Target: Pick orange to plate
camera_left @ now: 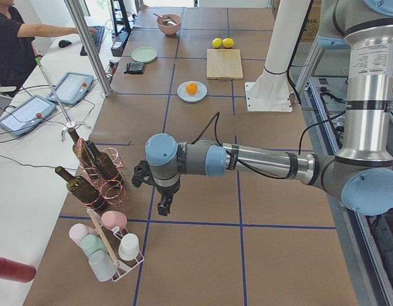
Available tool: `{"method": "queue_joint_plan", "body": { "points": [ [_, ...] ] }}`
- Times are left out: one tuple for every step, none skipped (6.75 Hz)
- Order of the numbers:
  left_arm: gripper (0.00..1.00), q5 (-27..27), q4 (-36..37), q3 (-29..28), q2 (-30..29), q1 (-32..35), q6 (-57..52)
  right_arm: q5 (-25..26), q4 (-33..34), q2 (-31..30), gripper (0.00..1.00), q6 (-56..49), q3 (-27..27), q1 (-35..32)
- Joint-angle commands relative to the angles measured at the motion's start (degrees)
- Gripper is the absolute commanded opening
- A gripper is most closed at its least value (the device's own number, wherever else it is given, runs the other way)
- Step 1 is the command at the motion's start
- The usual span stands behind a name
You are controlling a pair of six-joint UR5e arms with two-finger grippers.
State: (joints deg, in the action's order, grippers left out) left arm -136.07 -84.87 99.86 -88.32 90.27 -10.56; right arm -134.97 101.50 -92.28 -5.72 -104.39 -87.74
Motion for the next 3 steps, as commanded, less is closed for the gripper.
{"method": "queue_joint_plan", "body": {
  "points": [
    [1.00,-1.81,-0.12,0.87,1.38,0.08,-0.07,0.06,-0.07,-0.01,1.00,0.18,-0.12,0.03],
    [1.00,-2.26,-0.03,2.43,1.48,0.08,-0.08,-0.11,0.02,-0.27,1.00,0.18,-0.37,0.03],
    [1.00,-1.74,0.23,3.41,0.70,-0.01,0.01,-0.03,0.02,-0.36,1.00,0.18,-0.03,0.03]
  ]
}}
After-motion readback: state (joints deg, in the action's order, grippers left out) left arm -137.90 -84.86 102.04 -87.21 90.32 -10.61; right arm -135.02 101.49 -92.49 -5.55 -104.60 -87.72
